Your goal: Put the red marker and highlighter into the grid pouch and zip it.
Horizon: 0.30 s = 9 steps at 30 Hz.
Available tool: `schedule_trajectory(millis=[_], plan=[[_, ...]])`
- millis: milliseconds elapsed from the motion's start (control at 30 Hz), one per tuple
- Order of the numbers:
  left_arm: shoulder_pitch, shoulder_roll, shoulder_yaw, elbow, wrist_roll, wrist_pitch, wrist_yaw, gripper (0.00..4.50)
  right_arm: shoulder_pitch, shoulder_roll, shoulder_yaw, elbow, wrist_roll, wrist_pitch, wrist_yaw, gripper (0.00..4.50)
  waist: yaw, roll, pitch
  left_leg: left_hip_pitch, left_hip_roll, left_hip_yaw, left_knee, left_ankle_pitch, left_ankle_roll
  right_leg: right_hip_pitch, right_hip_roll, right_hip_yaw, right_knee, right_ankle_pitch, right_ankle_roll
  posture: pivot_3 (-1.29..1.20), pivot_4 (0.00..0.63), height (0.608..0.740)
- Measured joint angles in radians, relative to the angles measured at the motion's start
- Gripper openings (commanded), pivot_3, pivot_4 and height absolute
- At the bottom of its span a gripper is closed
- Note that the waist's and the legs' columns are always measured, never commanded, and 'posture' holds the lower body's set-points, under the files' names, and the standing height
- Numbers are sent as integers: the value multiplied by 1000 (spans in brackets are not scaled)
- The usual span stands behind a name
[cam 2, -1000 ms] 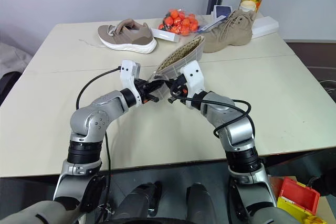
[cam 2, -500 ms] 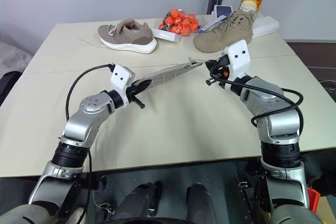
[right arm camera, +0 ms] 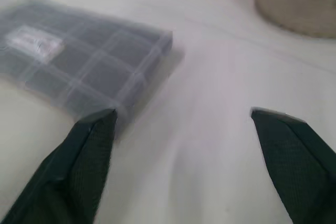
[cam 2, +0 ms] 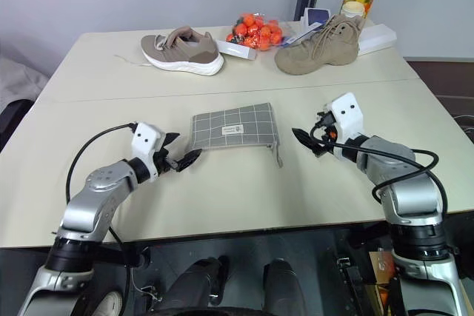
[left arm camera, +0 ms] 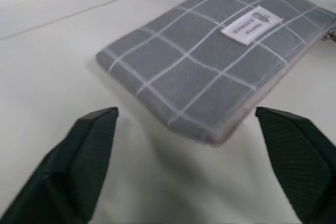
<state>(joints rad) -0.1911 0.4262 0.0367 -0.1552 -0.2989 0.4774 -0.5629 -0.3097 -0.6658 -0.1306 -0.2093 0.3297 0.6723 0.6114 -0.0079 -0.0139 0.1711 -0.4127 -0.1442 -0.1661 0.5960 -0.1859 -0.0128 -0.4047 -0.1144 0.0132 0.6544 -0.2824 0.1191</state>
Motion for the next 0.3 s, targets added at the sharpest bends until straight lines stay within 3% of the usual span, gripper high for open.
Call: schedule_trajectory(millis=[300], plan=[[96, 9, 99, -25, -32, 15, 44, 4500, 78, 8, -4, 16, 14, -108, 70, 4014, 0, 0, 0, 0, 0, 0, 0, 0, 0, 0, 0, 0, 0, 0, 0, 0, 150, 740]])
